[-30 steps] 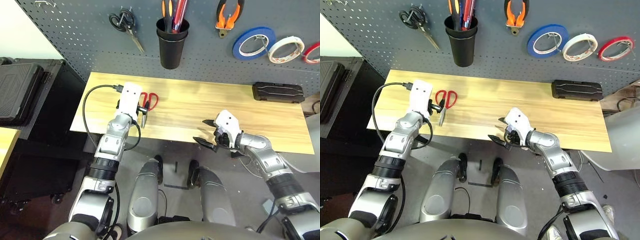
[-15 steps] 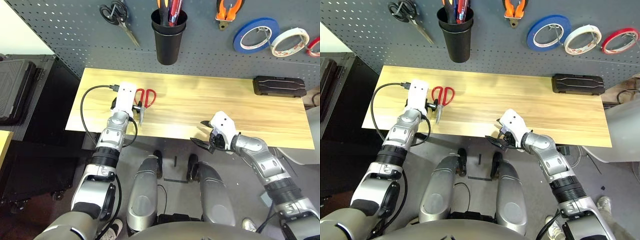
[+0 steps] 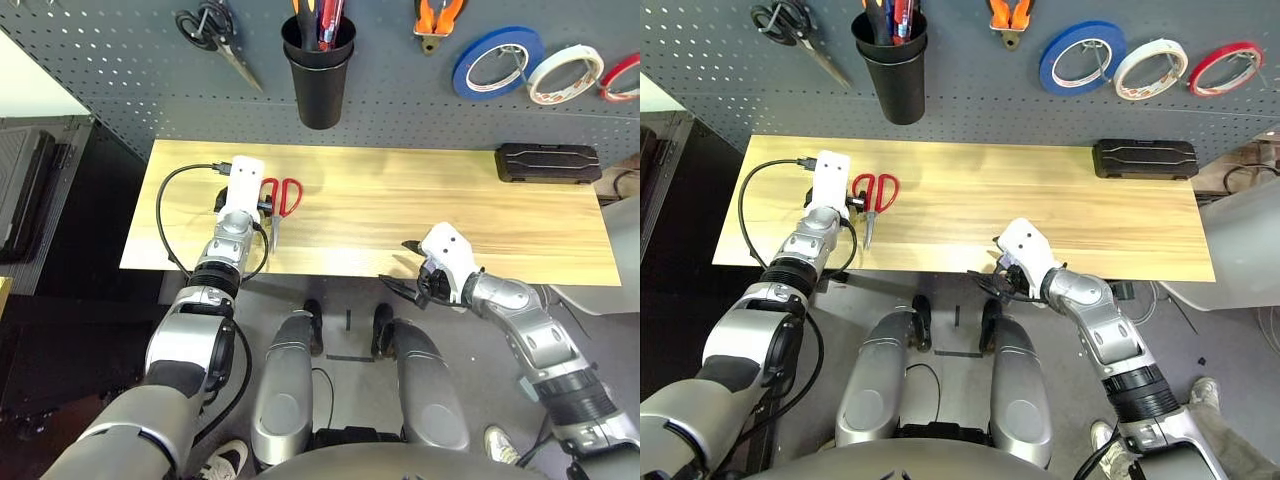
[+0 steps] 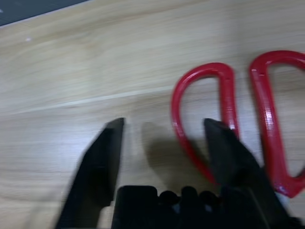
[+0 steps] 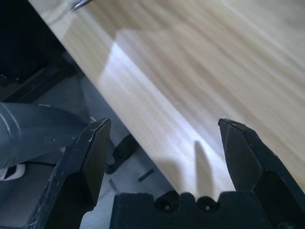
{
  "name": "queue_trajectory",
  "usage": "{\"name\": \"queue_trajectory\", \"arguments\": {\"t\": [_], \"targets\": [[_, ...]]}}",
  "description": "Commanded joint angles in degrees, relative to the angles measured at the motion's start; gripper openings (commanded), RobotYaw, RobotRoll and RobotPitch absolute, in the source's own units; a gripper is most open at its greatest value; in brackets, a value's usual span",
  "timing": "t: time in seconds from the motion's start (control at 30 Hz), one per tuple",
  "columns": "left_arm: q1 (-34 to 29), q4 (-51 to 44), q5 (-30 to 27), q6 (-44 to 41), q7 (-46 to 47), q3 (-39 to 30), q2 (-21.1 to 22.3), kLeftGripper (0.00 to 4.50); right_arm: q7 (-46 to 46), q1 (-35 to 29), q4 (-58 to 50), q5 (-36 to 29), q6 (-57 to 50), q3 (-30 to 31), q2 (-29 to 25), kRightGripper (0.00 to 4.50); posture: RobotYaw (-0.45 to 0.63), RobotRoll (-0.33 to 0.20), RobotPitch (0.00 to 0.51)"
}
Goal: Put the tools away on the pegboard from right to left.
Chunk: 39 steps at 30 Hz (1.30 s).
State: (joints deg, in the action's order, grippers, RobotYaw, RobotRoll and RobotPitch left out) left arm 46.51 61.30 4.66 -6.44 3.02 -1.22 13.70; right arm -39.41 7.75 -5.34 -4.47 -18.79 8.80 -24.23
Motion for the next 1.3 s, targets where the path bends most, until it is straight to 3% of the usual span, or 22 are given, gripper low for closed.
{"name": "queue_trajectory", "arguments": {"t": [0.03,0.2,0.43,0.57,1.07,1.3], "targets": [[-2.25,3.99,-0.35,-2.12,-1.27,-0.29,-1.33,1.88,-1.02,-0.89,-0.41,-1.08,-0.37,-0.53,-1.17,4.50,-0.03,0.000,0.389],[-2.11,3.94,-0.84,-2.85,-0.90,-1.20,-1.41,0.02,-1.58,0.45,1.58,-1.04,0.93,-0.30,-1.43,4.50,-0.01,0.000,0.378],[-1.78,0.40,-3.55,-3.51,0.70,-4.87,-1.39,0.02,-2.81,3.10,6.16,-0.33,5.73,0.91,-0.88,4.50,0.03,0.000,0.359],[-3.18,-6.90,-5.46,-4.23,1.56,-6.93,-1.95,0.02,-3.78,5.23,9.74,-0.32,9.60,1.29,0.07,4.50,0.08,0.000,0.343],[-19.49,-51.57,-5.90,-16.85,4.47,-8.36,-3.02,0.02,-8.34,14.51,22.66,-3.87,20.19,-1.30,3.49,4.50,0.28,0.000,0.291],[-24.05,-66.25,-8.03,-17.75,4.70,-10.67,-4.96,0.02,-12.46,16.08,24.56,-11.10,24.26,-5.96,5.36,4.50,0.35,0.000,0.272]]}}
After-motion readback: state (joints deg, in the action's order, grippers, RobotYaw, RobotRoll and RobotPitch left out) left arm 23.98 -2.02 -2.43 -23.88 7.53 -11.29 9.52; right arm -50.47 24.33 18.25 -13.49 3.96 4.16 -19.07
